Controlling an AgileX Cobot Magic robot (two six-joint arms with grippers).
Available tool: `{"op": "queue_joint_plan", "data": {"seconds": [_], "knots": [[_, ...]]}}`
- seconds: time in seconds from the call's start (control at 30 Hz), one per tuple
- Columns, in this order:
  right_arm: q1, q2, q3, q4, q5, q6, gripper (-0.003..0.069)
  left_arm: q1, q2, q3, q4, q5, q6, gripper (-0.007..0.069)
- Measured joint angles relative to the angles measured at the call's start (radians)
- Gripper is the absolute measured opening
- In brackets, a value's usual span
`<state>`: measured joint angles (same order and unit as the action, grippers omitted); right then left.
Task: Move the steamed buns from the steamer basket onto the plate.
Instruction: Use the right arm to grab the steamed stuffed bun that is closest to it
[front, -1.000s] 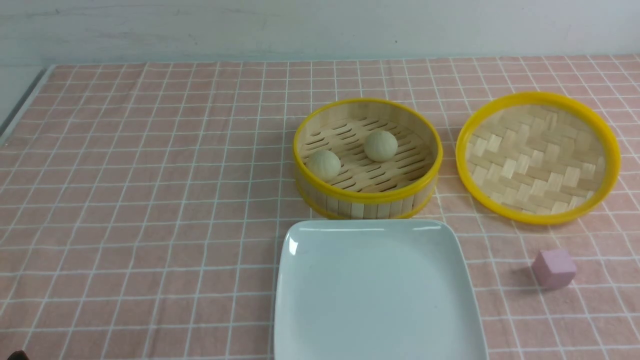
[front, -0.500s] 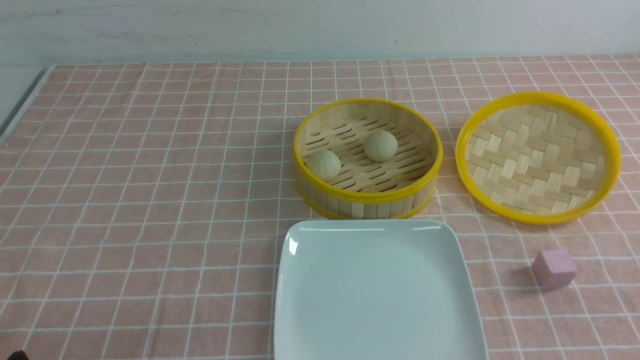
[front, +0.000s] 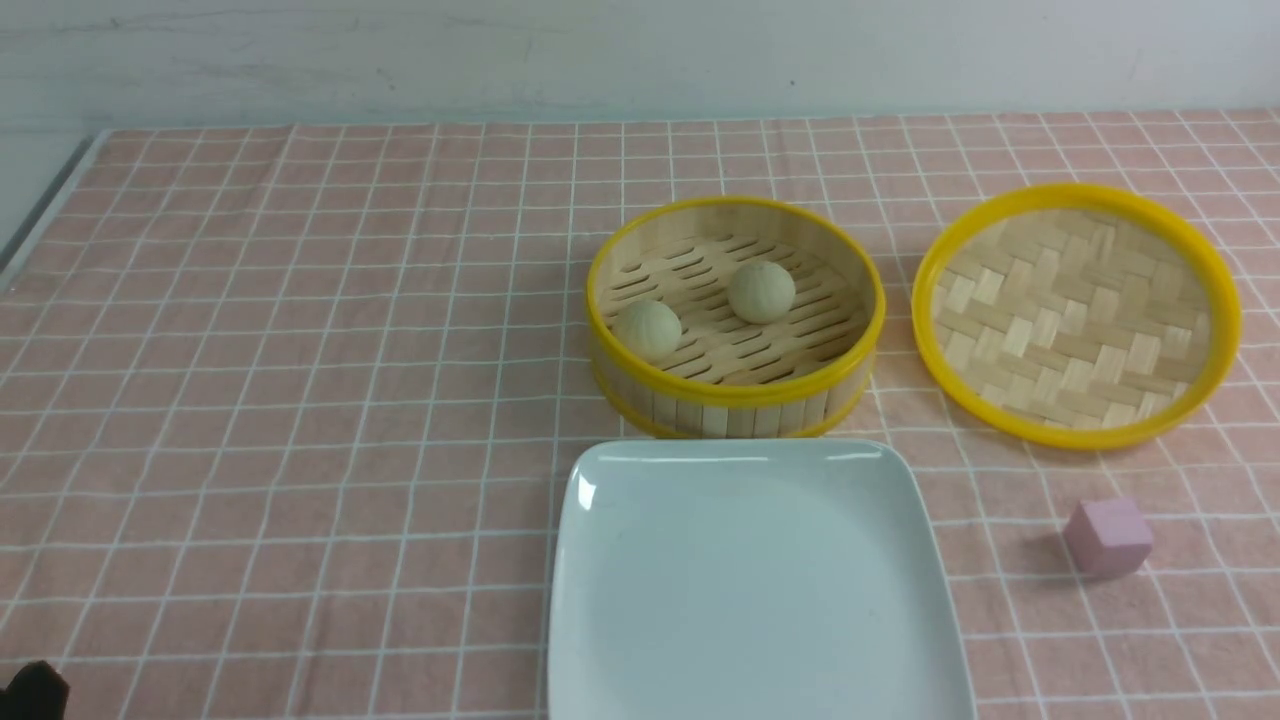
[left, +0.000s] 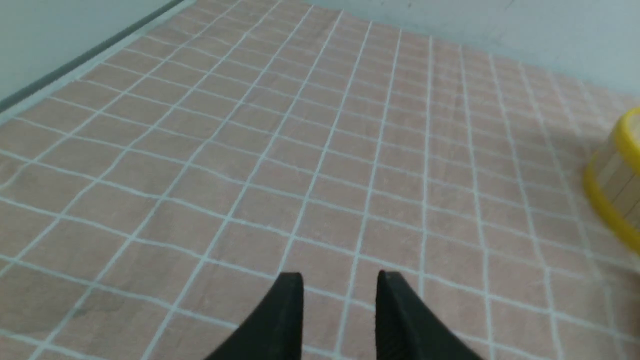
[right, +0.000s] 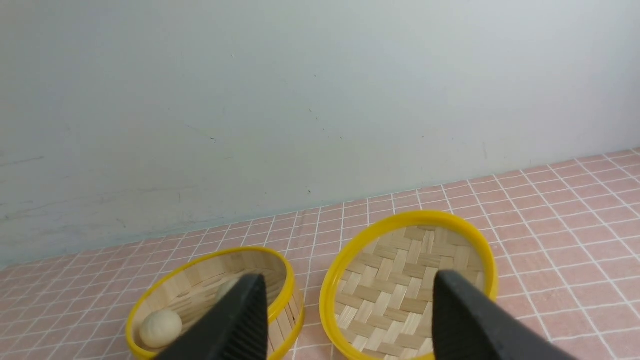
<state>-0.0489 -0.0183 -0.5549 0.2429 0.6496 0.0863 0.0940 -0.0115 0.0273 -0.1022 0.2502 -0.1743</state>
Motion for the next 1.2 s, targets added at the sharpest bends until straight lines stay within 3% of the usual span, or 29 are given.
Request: {"op": "queue_joint_plan", "data": {"seconds": [0.23, 0.8, 1.2], "knots": [[0.000, 0.000, 0.000, 0.001, 0.022, 0.000, 0.0442, 0.000, 0.000, 0.000, -0.160, -0.033, 0.000, 0.0240], [0.000, 0.000, 0.000, 0.001, 0.026, 0.000, 0.0442, 0.000, 0.000, 0.000, -0.199, -0.064, 0.000, 0.0240], [0.000, 0.000, 0.000, 0.004, 0.035, 0.000, 0.0442, 0.000, 0.000, 0.001, -0.317, -0.070, 0.000, 0.0242]]}}
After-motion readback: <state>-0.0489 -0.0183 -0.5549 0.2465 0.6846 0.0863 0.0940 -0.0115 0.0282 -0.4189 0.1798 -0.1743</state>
